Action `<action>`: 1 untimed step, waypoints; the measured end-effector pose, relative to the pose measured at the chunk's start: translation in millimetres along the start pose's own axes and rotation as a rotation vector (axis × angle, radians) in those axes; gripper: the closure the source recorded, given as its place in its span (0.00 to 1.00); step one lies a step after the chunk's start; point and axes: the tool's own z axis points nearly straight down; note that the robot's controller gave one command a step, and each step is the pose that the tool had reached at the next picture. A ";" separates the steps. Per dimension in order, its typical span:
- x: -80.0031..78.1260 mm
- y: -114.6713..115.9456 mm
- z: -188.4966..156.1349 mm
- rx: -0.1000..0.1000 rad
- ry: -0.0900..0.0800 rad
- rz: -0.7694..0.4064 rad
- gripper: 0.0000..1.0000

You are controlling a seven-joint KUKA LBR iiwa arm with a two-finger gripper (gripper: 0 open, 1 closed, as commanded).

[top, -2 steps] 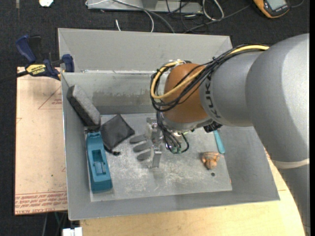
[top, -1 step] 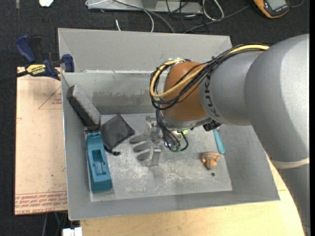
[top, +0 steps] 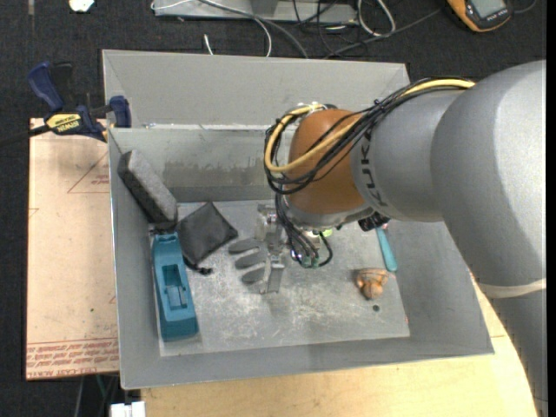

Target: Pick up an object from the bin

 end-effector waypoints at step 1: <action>0.7 0.2 0.0 -0.001 -0.002 0.008 0.00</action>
Offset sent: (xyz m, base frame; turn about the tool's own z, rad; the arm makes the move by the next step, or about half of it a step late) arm 0.0241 -0.0163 0.0590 -0.2189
